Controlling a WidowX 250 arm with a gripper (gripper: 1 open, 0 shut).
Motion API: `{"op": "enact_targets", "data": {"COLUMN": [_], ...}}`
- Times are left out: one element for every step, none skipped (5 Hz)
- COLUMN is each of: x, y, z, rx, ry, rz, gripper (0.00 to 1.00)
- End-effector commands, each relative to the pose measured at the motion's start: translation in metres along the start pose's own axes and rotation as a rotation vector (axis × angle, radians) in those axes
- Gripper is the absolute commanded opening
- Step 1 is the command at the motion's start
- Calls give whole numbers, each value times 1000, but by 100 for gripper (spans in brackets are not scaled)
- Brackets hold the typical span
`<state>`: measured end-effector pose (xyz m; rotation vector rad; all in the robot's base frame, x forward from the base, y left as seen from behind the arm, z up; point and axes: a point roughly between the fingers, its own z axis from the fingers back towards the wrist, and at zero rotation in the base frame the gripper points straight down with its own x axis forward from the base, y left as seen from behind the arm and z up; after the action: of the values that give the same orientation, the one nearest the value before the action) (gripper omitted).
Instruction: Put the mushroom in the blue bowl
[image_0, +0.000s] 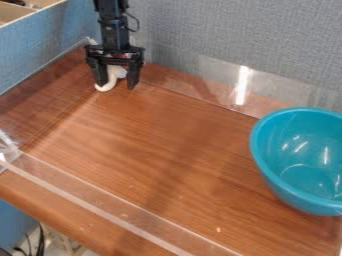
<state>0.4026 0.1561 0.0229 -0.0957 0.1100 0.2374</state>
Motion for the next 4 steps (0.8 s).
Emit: {"op": "enact_targets", "data": {"x": [-6,-6,-6,-8], "y": [23,24,24,22], "z": [-24,-25,-25,-21], "rx": [-11,-12,-10,-13], "ry": [46,49,56,51], "rz": [56,60,62,48], "gripper": [100,100,0,0]}}
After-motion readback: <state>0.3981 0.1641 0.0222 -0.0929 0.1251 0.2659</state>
